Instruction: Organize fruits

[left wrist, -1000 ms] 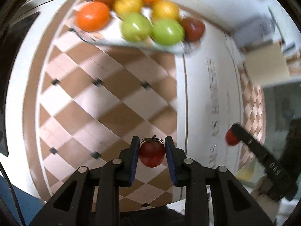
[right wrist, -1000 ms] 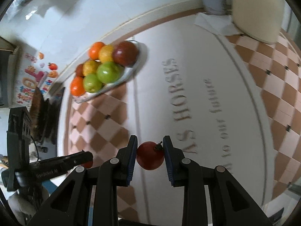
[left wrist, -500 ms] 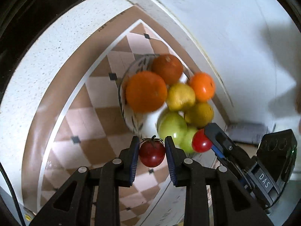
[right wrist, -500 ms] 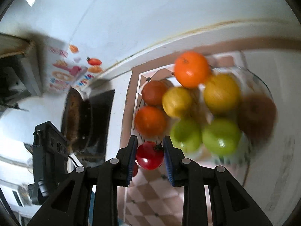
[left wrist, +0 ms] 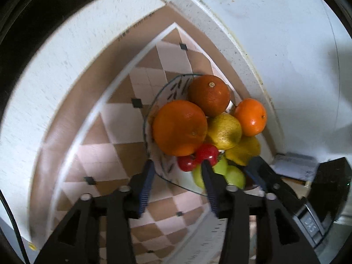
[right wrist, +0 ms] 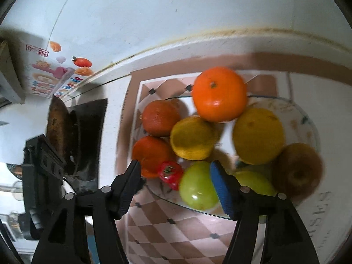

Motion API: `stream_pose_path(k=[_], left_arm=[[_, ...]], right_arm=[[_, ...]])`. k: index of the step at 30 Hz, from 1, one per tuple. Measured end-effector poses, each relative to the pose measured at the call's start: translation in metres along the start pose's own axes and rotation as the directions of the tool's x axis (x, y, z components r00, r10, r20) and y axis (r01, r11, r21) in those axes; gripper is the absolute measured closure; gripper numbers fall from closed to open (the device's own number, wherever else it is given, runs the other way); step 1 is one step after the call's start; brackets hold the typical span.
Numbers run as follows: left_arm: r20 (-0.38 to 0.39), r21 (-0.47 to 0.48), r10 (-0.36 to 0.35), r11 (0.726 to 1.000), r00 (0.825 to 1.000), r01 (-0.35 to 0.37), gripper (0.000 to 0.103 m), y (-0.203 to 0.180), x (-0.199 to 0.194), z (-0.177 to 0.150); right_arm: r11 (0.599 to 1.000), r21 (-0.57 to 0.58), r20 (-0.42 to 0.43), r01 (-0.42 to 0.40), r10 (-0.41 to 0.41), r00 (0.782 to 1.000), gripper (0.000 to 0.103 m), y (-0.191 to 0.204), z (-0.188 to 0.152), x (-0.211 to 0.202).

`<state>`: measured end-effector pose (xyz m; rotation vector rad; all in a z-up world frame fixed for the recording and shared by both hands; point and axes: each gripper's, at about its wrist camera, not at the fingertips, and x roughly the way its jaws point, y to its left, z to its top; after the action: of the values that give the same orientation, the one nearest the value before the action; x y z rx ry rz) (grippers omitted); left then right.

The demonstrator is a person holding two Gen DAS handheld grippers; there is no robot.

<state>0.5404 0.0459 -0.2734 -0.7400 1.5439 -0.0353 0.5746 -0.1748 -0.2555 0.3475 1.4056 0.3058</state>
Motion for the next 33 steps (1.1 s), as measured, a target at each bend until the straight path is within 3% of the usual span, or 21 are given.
stream_pose_path(k=[3, 7, 11, 17, 25, 33], left_arm=[[0.048, 0.113, 0.125, 0.985, 0.991, -0.129, 0.037, -0.013, -0.009, -0.006], [0.123, 0.245, 0.255, 0.929, 0.959, -0.278, 0.011, -0.028, -0.017, -0.022], [0.193, 0.312, 0.324, 0.874, 0.926, -0.371, 0.006, -0.039, -0.024, -0.038], [0.265, 0.344, 0.318, 0.851, 0.910, -0.398, 0.006, -0.036, -0.053, -0.063], [0.385, 0.391, 0.264, 0.821, 0.884, -0.416, 0.006, -0.049, -0.102, -0.103], [0.500, 0.444, 0.173, 0.790, 0.848, -0.423, 0.006, -0.044, -0.171, -0.168]], right_arm=[[0.993, -0.032, 0.045, 0.115, -0.114, 0.992, 0.014, -0.006, -0.011, -0.019], [0.965, -0.047, 0.099, 0.257, -0.252, 0.963, 0.010, -0.014, -0.030, -0.040], [0.941, -0.034, 0.137, 0.337, -0.330, 0.934, 0.005, -0.022, -0.048, -0.054], [0.923, -0.007, 0.193, 0.384, -0.375, 0.906, 0.005, -0.020, -0.073, -0.075], [0.924, 0.030, 0.277, 0.381, -0.374, 0.885, 0.005, -0.001, -0.116, -0.125], [0.925, 0.069, 0.393, 0.373, -0.369, 0.842, 0.005, 0.039, -0.193, -0.196]])
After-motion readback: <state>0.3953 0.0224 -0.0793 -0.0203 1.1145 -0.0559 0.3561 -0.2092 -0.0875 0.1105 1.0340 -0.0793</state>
